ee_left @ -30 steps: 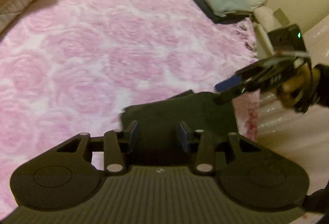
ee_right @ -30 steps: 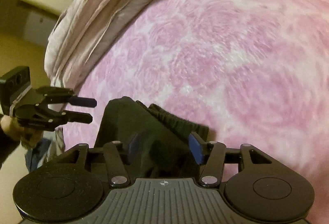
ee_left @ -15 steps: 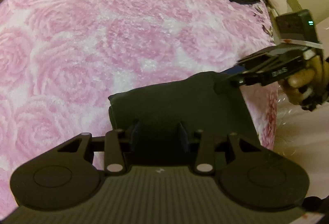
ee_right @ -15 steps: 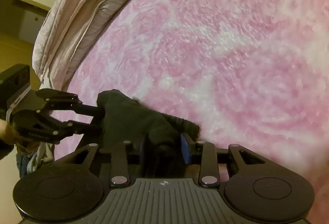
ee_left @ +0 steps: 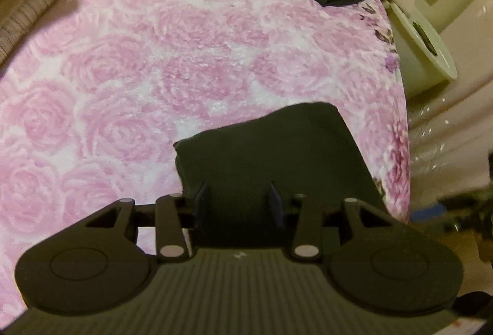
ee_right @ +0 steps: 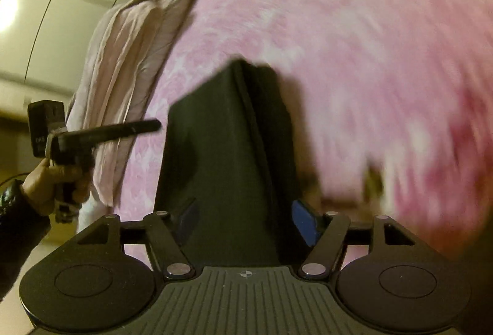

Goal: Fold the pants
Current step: 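Fold the lifted trouser end over onto the rest with both grippers, then press the folded trousers flat and open both grippers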

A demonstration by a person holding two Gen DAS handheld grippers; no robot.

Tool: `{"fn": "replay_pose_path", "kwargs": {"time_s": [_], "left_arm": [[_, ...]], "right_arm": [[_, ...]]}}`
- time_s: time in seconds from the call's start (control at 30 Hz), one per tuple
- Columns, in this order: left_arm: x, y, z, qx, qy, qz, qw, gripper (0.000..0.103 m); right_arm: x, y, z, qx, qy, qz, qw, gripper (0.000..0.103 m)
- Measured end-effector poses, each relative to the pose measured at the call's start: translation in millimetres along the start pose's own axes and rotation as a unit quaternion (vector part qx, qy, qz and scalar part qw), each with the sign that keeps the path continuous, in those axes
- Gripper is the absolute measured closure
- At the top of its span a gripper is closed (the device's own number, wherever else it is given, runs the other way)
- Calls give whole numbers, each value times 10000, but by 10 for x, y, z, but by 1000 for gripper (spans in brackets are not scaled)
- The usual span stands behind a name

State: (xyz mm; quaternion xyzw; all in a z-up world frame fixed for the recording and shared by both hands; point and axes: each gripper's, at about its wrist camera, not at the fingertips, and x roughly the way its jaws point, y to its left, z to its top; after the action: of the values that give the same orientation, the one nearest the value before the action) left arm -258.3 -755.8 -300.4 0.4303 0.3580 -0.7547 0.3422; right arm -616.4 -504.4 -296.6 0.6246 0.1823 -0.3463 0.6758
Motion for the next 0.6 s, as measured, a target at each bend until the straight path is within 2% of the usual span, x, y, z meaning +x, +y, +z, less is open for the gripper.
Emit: {"fn": "replay_pose_path", "kwargs": {"time_s": [0.13, 0.27, 0.33, 0.37, 0.47, 0.53, 0.6], "left_arm": [[-66, -86, -190, 318, -26, 63, 9995, 66], [-68, -173, -384, 642, 16, 126, 9979, 64], [-40, -206, -461, 764, 41, 147, 9970, 64], [-24, -228, -493, 829, 54, 135, 9964, 64], [13, -288, -563, 895, 95, 52, 9959, 64], [36, -349, -581, 970, 146, -9, 9952, 64], [42, -443, -596, 1157, 178, -29, 9931, 64]], "right_arm": [[-128, -164, -763, 584, -319, -19, 9978, 37], [113, -347, -1363, 1155, -542, 124, 9917, 30], [273, -406, -1472, 1331, -794, 210, 9877, 30], [338, -442, -1499, 1458, -1056, 296, 9832, 30], [413, -550, -1518, 1949, -1713, 435, 9648, 31], [379, -555, -1479, 1976, -1906, 459, 9605, 54], [310, -552, -1370, 1994, -1858, 416, 9612, 71]]}}
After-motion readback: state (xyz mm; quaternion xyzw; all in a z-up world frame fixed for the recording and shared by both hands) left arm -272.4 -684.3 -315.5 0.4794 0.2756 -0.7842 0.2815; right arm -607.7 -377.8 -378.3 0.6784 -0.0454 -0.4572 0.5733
